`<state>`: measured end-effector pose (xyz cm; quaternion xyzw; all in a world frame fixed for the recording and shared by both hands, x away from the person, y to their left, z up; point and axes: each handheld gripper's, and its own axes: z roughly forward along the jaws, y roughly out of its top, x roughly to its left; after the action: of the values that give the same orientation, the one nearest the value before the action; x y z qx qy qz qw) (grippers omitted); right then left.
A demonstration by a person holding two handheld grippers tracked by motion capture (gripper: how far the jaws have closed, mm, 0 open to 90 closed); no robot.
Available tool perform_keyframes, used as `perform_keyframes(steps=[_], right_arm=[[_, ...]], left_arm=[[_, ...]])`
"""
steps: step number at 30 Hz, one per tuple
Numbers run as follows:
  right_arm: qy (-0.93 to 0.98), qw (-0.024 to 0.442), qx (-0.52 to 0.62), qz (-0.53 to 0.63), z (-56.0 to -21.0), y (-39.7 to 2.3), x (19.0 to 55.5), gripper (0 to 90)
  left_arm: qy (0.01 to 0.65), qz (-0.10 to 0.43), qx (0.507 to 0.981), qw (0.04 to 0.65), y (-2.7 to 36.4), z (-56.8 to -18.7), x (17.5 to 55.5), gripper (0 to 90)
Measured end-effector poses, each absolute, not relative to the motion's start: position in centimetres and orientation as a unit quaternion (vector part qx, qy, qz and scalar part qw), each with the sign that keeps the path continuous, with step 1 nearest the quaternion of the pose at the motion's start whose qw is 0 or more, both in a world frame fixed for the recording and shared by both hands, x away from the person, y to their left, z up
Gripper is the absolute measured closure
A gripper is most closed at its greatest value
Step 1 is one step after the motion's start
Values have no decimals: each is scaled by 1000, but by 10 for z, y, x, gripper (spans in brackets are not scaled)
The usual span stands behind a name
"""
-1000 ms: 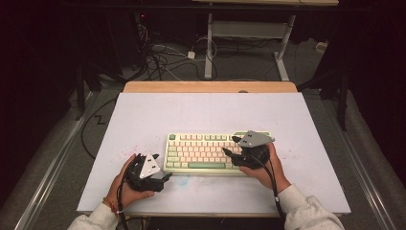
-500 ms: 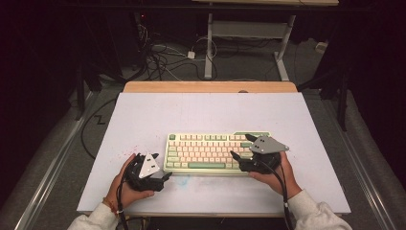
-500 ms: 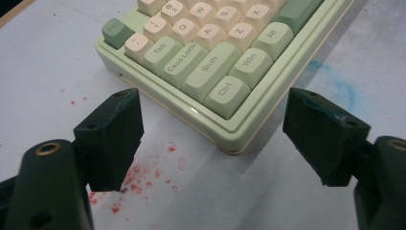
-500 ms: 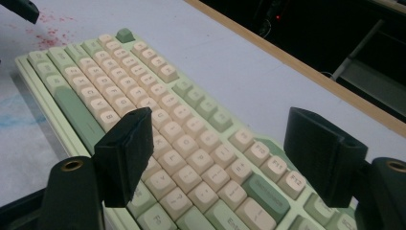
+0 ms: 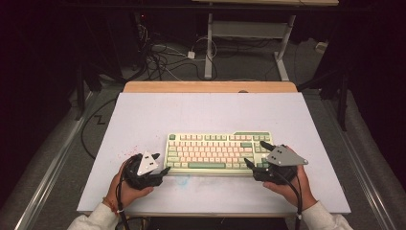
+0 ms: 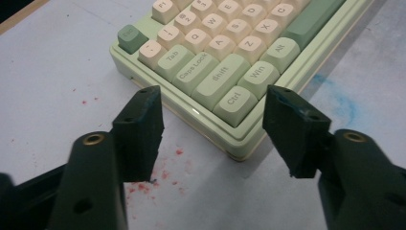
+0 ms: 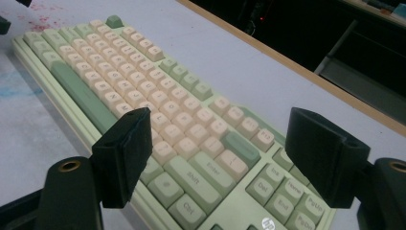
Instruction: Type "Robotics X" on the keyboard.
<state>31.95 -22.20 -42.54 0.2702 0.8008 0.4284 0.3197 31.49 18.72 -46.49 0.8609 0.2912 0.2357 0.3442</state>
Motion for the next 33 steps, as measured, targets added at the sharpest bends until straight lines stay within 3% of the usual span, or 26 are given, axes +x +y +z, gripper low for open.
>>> perform_keyframes(steps=[7,16,33], right_arm=[[803,314,273,427,-433,-235,309,248],[812,311,281,405,-446,-244,298,247],[826,296,268,399,-453,-238,297,250]], left_arm=[[299,223,864,338,186,-462,318,572],[292,186,867,359,179,-452,328,877],[249,171,887,350,120,-434,360,880]])
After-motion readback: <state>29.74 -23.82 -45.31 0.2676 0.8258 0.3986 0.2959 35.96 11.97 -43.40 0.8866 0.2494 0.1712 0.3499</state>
